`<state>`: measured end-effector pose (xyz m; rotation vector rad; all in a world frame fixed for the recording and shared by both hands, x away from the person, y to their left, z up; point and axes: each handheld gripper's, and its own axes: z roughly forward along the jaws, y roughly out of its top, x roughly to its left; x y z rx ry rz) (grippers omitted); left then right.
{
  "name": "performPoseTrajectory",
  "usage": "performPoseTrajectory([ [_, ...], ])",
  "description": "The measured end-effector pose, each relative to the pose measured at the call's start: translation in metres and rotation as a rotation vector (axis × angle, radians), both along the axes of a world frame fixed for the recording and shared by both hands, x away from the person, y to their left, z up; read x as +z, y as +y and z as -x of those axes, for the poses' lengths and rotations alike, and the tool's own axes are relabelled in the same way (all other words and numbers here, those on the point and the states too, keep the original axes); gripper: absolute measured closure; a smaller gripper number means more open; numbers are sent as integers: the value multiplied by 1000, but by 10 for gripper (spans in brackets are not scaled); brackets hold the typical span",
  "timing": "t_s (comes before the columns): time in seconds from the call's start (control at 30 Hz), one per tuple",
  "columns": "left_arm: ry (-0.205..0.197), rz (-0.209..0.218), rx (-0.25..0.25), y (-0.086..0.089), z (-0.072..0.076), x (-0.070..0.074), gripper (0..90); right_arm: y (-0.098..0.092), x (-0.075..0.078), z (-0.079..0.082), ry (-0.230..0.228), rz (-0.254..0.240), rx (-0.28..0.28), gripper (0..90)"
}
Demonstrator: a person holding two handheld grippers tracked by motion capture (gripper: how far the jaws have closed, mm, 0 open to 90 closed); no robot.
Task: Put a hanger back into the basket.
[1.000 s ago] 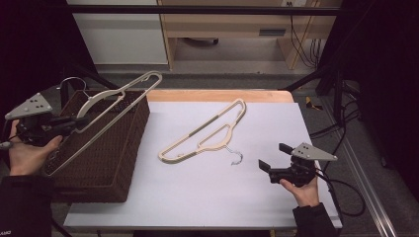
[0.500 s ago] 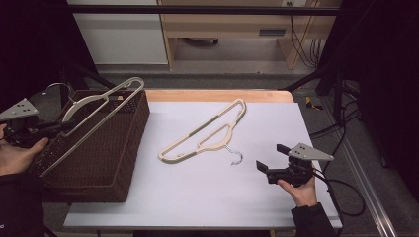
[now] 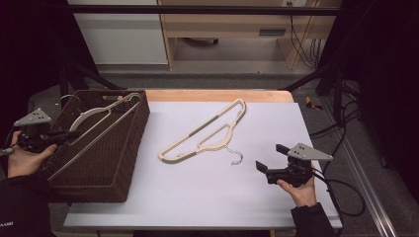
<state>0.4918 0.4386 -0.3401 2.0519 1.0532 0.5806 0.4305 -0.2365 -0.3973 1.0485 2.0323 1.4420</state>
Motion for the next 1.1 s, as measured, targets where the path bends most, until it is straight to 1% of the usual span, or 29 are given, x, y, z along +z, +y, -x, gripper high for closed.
performPoseTrajectory([
  [0.1, 19, -6, 11, -2, -3, -9, 865, 1, 0, 0, 3, 1, 1, 52],
  [0.2, 34, 5, 27, -4, -6, -16, 865, 1, 0, 0, 4, 1, 3, 52],
  [0.23, 42, 1, 27, -4, -6, -18, 864, 1, 0, 0, 3, -1, 3, 52],
  [0.27, 51, 9, 37, -4, -7, -20, 862, 0, 0, 0, 0, 1, 3, 52],
  [0.3, 61, 8, 51, -5, -8, -22, 862, 0, 0, 0, 0, 1, 3, 52],
  [0.33, 62, 11, 70, -5, -9, -24, 860, 0, 0, 0, -1, 0, 4, 52],
  [0.37, 76, 16, 83, -4, -10, -24, 855, 1, 0, 0, 2, -1, 1, 52],
  [0.4, 84, 6, 101, -4, -11, -24, 850, 1, 0, 0, 3, -2, 2, 52],
  [0.43, 86, -1, 118, -3, -11, -24, 840, 1, 0, 0, 0, -3, 5, 53],
  [0.5, 81, 5, 144, -1, -10, -22, 828, 4, 1, 0, 1, -3, 9, 53],
  [0.57, 67, 10, 171, 1, -6, -16, 817, 7, 2, 0, 1, 0, 16, 53],
  [0.6, 53, 3, 178, 2, -3, -13, 802, 8, 2, 0, -2, 0, 21, 53],
  [0.63, 39, 20, 188, 3, 0, -10, 791, 9, 3, 0, -5, 0, 21, 53],
  [0.7, 7, 33, 197, 5, 7, -3, 761, 12, 5, 0, -9, -1, 24, 53],
  [0.73, -4, 43, 202, 5, 10, 0, 761, 12, 5, 0, -9, -1, 24, 53],
  [0.77, -20, 46, 205, 5, 14, 3, 740, 12, 6, -1, -17, 1, 26, 53],
  [0.8, -38, 54, 206, 4, 18, 5, 728, 12, 7, 0, -12, -4, 24, 53],
  [0.83, -53, 62, 208, 4, 22, 9, 707, 12, 7, -1, -16, -5, 23, 54],
  [0.93, -116, 119, 206, 1, 33, 19, 658, 12, 9, -1, -19, -6, 21, 54],
  [1.0, -142, 132, 206, -3, 38, 25, 618, 12, 10, -1, -23, -11, 20, 54],
  [1.07, -176, 149, 214, -8, 43, 31, 557, 12, 11, -1, -24, -5, 18, 54],
  [1.1, -196, 166, 216, -11, 46, 34, 533, 12, 11, -1, -25, -5, 20, 54],
])
